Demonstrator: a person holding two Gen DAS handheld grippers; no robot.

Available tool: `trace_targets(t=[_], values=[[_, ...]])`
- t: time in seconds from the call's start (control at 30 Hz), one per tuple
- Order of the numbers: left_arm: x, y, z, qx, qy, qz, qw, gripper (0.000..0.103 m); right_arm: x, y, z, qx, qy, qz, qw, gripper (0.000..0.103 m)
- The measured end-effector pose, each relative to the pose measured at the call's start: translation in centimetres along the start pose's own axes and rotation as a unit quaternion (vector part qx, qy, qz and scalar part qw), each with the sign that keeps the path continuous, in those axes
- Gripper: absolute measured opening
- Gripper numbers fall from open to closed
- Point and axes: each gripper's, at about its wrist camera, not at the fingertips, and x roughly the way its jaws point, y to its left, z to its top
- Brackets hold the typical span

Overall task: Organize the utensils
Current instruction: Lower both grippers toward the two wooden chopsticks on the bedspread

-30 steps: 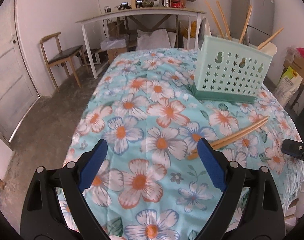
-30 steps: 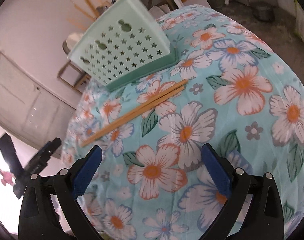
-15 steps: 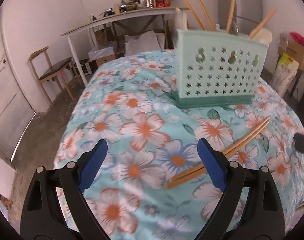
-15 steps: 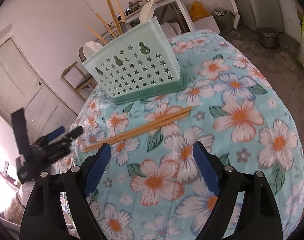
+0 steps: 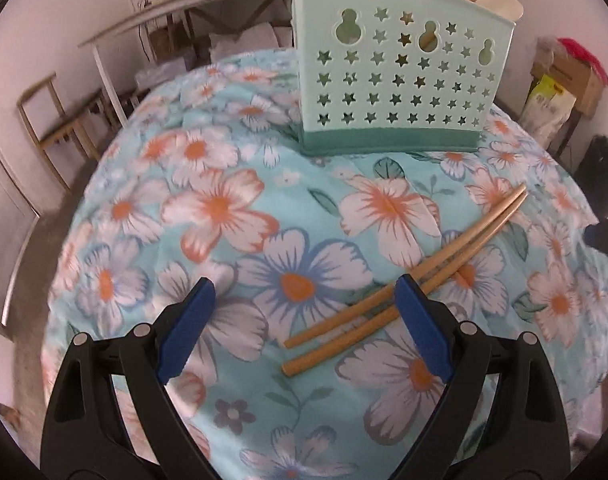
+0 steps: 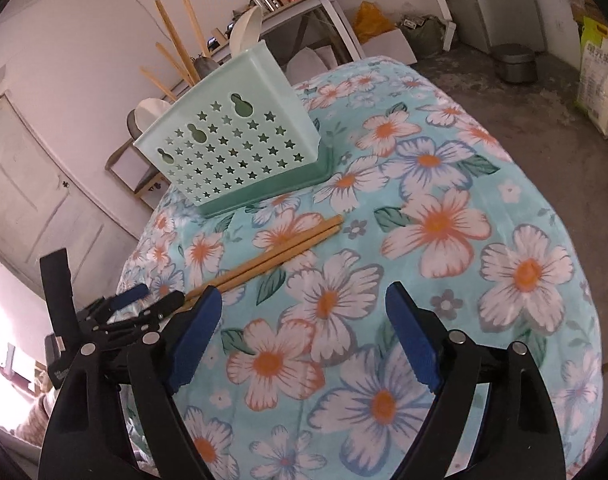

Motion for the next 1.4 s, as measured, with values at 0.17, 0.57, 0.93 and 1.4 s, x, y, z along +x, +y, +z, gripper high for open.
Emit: trace_targets(t=[0.17, 0.57, 0.93, 1.4], values=[[-0.1, 0.2, -1.1, -0.024, 0.006, -0.031, 0.9992, 0.088, 1.1, 0.8, 0.6, 0.018, 0.020, 0.035, 0.999, 0.082], [-0.7, 0.5, -1.4, -0.017, -0.002, -0.056, 0.9983, 0.088, 5.6, -1.1, 2.4, 0.176, 0.074, 0.057, 0.980, 0.059], [0.6, 0.9, 0.7, 0.012, -0.017, -0.005, 0.9998, 0.088, 5.7, -1.0, 2.4, 0.192, 0.068, 0.046, 0.978, 0.058], [0.0, 1.1, -1.1, -0.016, 0.028, -0.049, 0.9983, 0.086, 7.1, -3.0, 2.0, 0.279, 0.080, 0.092, 0.952, 0.042]])
